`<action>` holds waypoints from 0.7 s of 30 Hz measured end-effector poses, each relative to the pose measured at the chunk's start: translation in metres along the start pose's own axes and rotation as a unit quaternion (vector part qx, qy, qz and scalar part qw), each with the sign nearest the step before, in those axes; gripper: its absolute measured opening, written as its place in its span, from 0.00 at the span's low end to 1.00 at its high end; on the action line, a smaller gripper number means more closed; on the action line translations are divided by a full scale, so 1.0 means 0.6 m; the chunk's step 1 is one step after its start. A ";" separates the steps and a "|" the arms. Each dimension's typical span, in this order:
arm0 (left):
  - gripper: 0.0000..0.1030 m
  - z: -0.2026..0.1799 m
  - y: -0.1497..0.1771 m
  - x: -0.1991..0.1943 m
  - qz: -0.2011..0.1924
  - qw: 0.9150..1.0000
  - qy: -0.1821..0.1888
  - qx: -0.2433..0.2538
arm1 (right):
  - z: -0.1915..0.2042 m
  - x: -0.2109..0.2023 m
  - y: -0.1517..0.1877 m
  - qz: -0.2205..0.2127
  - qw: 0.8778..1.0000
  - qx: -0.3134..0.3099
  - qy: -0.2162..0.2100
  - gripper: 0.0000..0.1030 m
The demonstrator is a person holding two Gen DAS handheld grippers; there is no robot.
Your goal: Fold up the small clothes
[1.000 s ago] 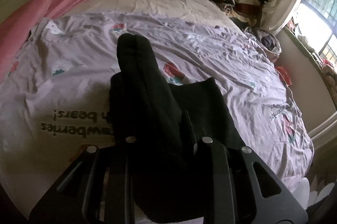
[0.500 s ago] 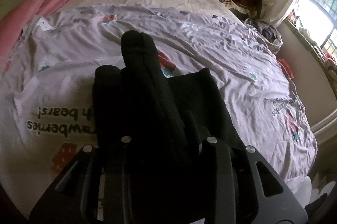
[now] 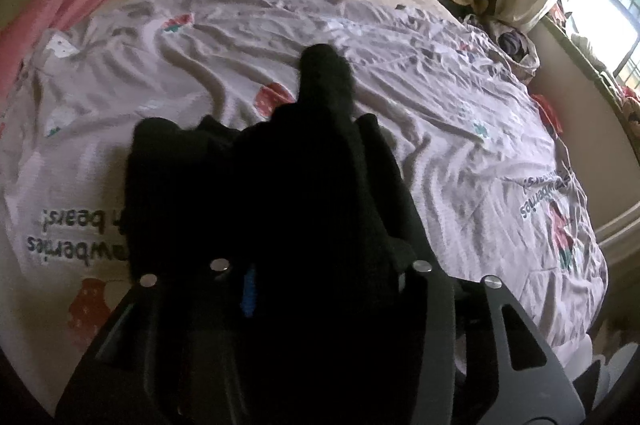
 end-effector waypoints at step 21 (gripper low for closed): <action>0.74 0.103 0.030 -0.070 -0.077 0.995 0.022 -0.058 | -0.051 0.008 -0.004 0.063 0.984 0.132 -0.100 0.59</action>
Point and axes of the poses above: each gripper's, at about its wrist camera, not at the fingertips, and x roughly the way its jaws point, z to its left, y to its underside, the point moved 8 cm from there along x, roughly the way its jaws point, and after that the axes turned 3 degrees about z, right-handed, at the moved point
